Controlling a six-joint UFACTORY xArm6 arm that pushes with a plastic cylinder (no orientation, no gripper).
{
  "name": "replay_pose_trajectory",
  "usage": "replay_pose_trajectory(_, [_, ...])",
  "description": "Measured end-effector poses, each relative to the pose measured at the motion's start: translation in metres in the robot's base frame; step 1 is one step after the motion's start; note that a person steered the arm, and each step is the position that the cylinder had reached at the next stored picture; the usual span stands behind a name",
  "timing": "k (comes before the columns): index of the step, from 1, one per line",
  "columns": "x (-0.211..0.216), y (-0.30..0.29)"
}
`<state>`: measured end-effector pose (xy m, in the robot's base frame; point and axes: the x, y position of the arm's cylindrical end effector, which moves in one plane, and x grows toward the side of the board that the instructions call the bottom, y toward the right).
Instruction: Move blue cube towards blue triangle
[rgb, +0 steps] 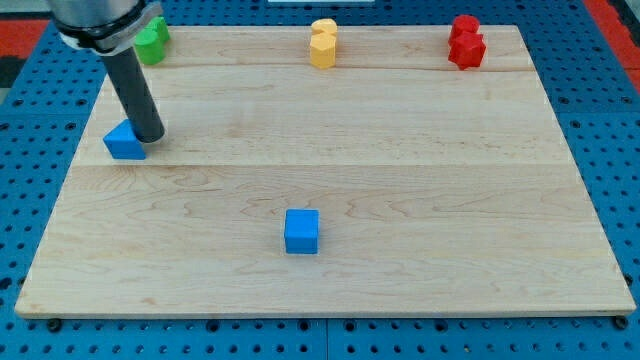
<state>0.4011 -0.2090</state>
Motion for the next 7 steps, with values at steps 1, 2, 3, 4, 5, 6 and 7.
replay_pose_trajectory(1, [0.001, 0.007])
replay_pose_trajectory(2, [0.001, 0.093])
replay_pose_trajectory(3, [0.03, 0.193])
replay_pose_trajectory(4, [0.106, 0.252])
replay_pose_trajectory(5, [0.161, 0.247])
replay_pose_trajectory(6, [0.144, 0.203])
replay_pose_trajectory(7, [0.132, 0.175])
